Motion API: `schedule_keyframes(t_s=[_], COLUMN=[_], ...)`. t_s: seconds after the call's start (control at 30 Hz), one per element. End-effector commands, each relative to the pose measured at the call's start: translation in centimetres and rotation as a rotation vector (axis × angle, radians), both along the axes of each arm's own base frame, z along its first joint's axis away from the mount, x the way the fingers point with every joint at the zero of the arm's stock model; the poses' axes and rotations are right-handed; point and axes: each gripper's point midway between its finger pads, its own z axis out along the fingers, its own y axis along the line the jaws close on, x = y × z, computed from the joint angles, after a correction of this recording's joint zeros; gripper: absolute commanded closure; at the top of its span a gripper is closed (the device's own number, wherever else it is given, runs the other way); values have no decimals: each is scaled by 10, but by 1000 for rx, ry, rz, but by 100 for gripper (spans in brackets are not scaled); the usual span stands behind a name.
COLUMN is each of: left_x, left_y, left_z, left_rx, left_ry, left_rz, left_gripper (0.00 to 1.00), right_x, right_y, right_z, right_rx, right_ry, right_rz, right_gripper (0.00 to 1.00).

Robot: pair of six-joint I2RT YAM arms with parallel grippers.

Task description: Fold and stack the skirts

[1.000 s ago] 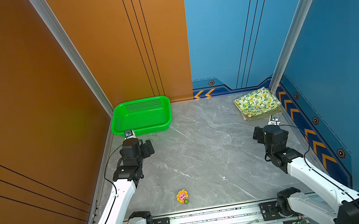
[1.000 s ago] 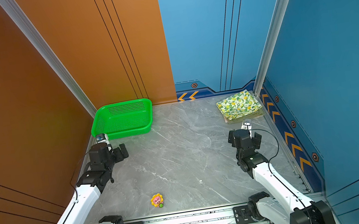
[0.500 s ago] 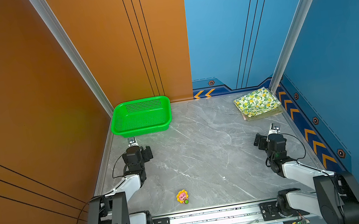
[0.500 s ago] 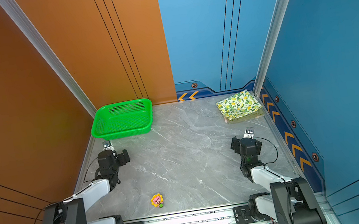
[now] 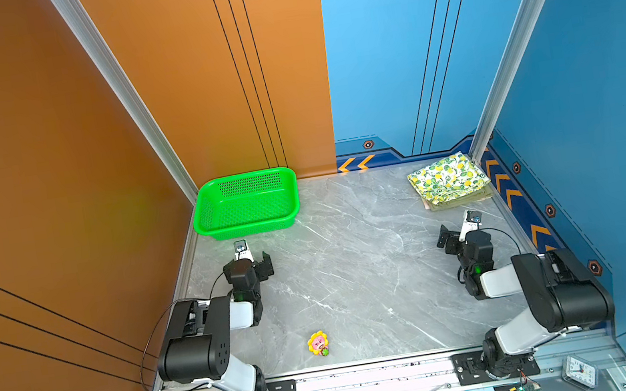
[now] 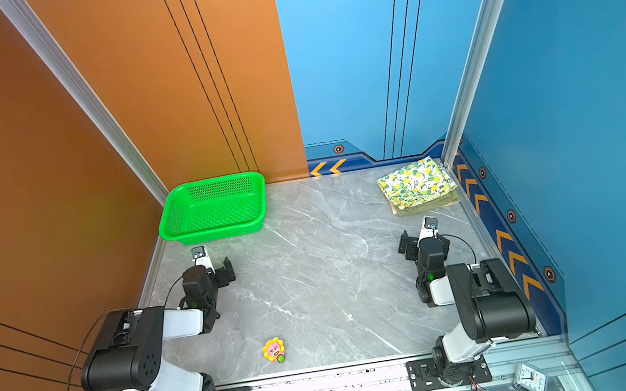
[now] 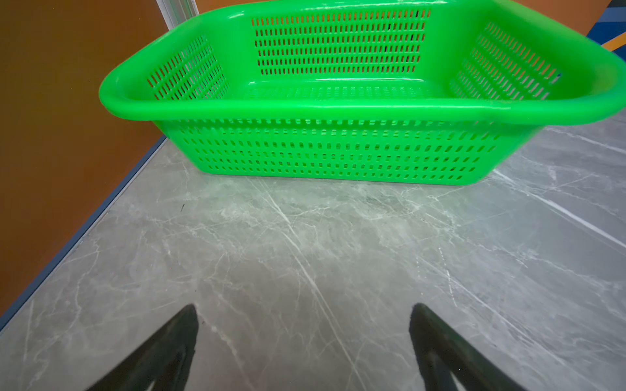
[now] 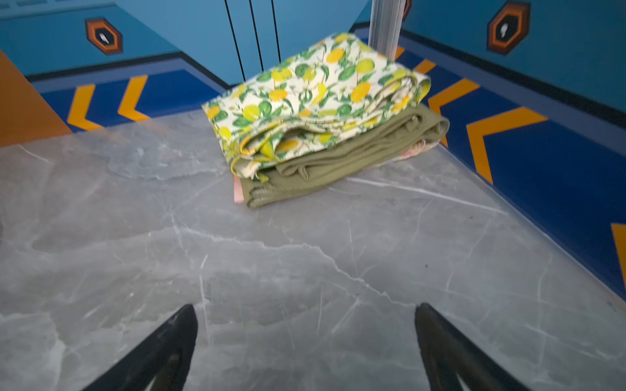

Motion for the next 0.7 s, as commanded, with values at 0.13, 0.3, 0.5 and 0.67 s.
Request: schedule_keyframes(t_s=[0.13, 0.3, 0.5, 0.67], left_x=[5, 5, 5, 5], left_y=[1, 2, 1, 1], left_z=[10, 11, 11, 11], left_rx=[30, 30, 30, 29], left_ry=[-33, -34, -34, -35], left_rz=[10, 10, 8, 8], left_gripper=[2, 2, 2, 2], right_x=[22, 21, 23, 23], right_y=[11, 11, 13, 13], right_z=[25, 24, 23, 23], right_rx=[-59, -97, -83, -83], right_ry=[-56, -24, -28, -28], right_rz=[39, 8, 36, 34], right_gripper=[0, 0, 0, 0])
